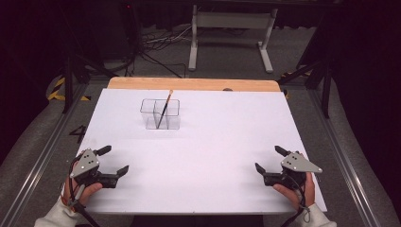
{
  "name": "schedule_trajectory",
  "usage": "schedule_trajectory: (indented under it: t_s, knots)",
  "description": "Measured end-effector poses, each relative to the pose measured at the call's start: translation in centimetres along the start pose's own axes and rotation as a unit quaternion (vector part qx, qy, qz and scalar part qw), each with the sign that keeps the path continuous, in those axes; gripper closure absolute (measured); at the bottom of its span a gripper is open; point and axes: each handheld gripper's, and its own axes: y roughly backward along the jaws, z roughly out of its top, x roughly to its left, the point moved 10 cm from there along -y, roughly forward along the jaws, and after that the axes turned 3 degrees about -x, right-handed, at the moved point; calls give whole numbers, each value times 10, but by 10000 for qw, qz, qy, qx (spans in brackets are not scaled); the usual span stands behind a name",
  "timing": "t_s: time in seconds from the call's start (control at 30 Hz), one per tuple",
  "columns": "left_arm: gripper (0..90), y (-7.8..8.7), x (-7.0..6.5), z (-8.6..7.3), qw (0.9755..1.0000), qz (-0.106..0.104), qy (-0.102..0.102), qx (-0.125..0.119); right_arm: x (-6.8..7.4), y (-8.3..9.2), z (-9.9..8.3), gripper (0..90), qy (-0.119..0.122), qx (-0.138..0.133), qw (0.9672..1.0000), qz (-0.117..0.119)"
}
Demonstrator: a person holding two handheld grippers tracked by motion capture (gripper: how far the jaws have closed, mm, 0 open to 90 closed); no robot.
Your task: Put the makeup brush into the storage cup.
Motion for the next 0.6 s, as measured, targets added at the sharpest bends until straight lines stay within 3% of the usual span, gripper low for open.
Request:
schedule_trajectory:
  t_s: [0.27, 0.6]
  knots:
    - [47, 3, -5, 5, 9999, 13, -12, -127, 5, -6, 0, 77, 72, 34, 9999, 138]
    - [47, 2, -5, 6, 9999, 19, 10, -155, 3, -5, -1, 76, 74, 34, 9999, 110]
